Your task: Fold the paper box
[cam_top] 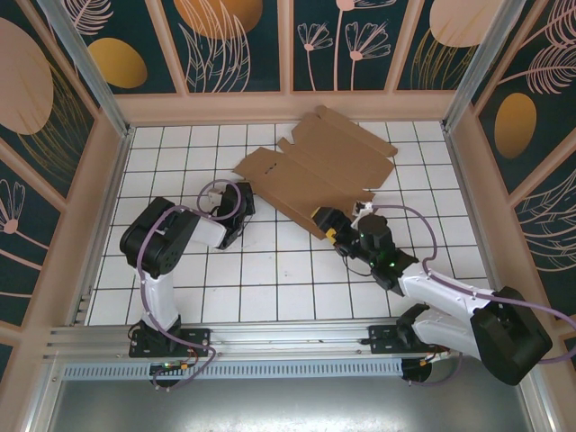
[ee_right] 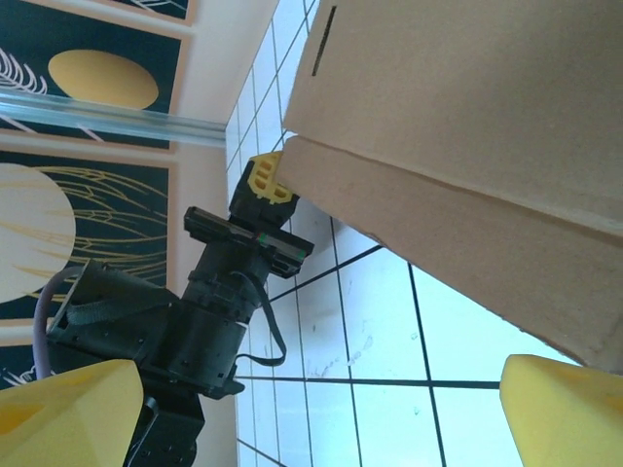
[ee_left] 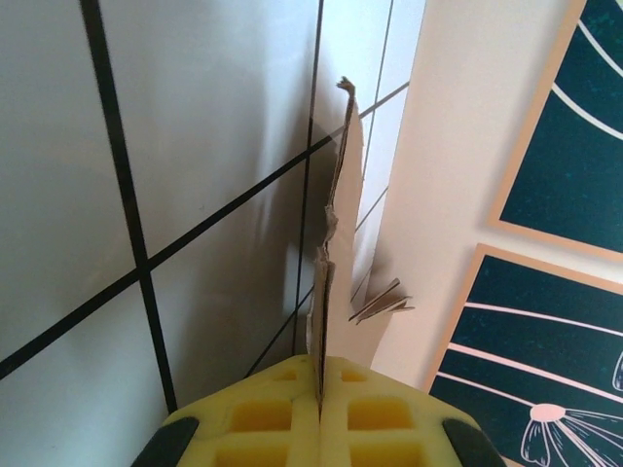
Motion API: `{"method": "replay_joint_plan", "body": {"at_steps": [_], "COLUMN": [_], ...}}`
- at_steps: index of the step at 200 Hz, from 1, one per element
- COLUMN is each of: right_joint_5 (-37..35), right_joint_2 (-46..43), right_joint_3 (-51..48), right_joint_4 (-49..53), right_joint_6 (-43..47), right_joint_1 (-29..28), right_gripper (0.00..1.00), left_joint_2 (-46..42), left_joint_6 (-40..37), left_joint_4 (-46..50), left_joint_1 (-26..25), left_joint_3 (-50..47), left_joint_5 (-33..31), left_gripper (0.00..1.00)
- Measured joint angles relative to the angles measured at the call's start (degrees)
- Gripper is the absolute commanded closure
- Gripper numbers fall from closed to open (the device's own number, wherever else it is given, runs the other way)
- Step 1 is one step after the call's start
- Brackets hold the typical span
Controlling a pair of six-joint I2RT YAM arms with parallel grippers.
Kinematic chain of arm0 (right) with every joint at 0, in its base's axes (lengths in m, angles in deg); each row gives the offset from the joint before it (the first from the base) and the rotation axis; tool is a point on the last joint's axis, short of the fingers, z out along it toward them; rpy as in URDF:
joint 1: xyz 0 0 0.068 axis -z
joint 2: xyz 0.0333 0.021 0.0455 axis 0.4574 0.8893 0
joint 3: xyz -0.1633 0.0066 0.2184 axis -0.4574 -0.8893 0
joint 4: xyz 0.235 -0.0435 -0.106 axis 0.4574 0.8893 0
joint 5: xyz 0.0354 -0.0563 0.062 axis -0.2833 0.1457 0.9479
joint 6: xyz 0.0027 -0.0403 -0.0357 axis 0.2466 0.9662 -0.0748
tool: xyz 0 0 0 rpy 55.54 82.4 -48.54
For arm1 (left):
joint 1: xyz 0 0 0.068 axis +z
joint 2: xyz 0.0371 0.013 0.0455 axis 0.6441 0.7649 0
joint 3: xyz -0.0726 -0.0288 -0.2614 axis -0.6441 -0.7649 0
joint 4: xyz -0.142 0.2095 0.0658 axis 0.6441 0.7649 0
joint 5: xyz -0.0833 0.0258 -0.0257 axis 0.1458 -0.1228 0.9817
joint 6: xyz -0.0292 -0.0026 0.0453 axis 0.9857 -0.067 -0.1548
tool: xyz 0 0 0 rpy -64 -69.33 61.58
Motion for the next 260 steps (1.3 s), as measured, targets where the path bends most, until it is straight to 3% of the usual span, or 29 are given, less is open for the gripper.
{"method": "replay_joint_plan", "body": {"at_steps": [68, 91, 110, 136, 159, 190, 220, 260], "right_joint_5": [-2.54, -2.69, -2.64, -2.75, -3.41, -4.46, -4.44, -4.20], "right_joint_2": [0.02, 0.28, 0.44, -1.18, -5.27, -10.75, -12.79, -12.61], "right_joint_3": [-2.25, -2.25, -2.62, -3.54, -3.78, -3.78, -3.78, -3.78], "right_joint_4": [0.20, 0.28, 0.33, 2.60, 6.27, 11.04, 14.53, 15.69], "right_joint_6": [-0.07, 0.17, 0.15, 0.31, 0.81, 2.25, 3.39, 3.82], "right_joint_1": [2.99, 3.58, 3.58, 3.82, 4.76, 5.57, 6.01, 7.80], "right_gripper": [0.06, 0.06, 0.06, 0.06, 0.06, 0.06, 0.06, 0.06], "left_joint_2": [-9.51, -13.68, -17.22, -21.94, -27.89, -32.28, -29.79, -19.87], "left_joint_6": [-9.68, -14.32, -18.21, -21.81, -27.19, -35.60, -44.61, -54.18], "left_joint_4": [9.55, 14.84, 18.53, 22.91, 28.61, 34.14, 40.06, 43.95], "left_joint_1": [0.28, 0.26, 0.26, 0.22, 0.66, 5.60, 10.14, 10.14], "left_joint_3": [-6.21, -7.41, -8.96, -11.80, -12.83, -12.00, -7.96, -0.42], "left_joint_5": [0.63, 2.62, 4.96, 6.62, 6.32, 8.55, 13.86, 24.20], "left_gripper": [1.00, 0.92, 0.76, 0.34, 0.17, 0.13, 0.12, 0.28]}}
